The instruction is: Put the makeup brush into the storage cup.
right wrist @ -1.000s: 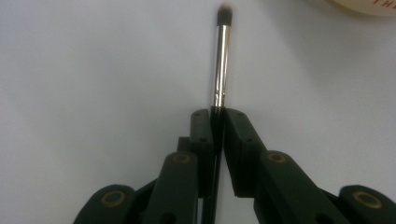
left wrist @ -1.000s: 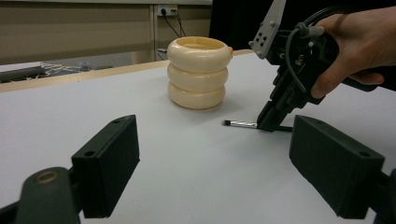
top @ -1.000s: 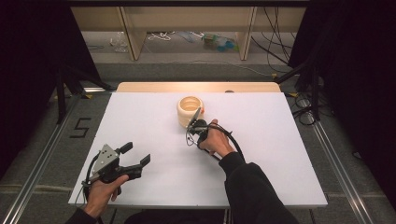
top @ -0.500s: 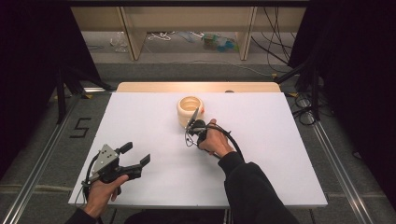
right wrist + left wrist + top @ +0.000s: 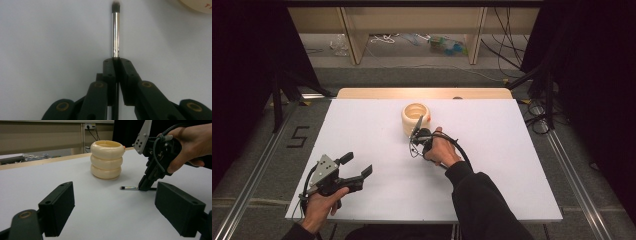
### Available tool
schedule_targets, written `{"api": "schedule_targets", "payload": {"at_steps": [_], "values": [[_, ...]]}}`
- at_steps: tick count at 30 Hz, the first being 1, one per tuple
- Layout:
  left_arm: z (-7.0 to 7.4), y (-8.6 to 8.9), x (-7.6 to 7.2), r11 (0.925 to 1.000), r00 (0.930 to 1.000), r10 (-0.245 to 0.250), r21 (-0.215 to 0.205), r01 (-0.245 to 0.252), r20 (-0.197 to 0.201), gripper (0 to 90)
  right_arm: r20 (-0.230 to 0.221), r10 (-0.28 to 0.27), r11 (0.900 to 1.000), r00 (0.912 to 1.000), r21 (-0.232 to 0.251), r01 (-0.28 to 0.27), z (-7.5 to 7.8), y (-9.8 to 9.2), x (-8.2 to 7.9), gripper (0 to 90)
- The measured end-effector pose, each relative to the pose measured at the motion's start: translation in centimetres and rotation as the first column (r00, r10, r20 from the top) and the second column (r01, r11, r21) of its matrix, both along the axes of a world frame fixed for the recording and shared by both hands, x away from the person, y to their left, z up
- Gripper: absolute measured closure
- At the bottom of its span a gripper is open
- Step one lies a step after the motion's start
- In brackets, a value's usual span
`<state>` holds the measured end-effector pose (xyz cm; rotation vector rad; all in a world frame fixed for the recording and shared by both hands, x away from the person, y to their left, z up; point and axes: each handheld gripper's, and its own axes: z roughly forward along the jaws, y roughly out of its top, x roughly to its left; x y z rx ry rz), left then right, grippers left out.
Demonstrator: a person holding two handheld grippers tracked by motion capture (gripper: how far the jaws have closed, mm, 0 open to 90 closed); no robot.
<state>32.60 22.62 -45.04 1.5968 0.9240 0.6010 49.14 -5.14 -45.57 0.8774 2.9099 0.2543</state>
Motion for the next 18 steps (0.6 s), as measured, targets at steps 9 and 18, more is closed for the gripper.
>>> {"api": "schedule_targets", "payload": {"at_steps": [9, 18], "values": [[-0.1, 0.0, 0.0, 1.0000, 1.0000, 0.003, 0.003, -0.003, -0.004, 16.2, 0.070, 0.014, 0.992, 0.9974, 0.123, -0.022, 2.0, -1.3, -0.5, 84.0], [-0.1, 0.1, 0.1, 1.0000, 1.0000, 0.005, 0.006, -0.005, -0.005, 16.1, 0.195, 0.001, 0.922, 0.9808, 0.380, -0.077, 5.3, -2.7, -1.4, 84.1]]}}
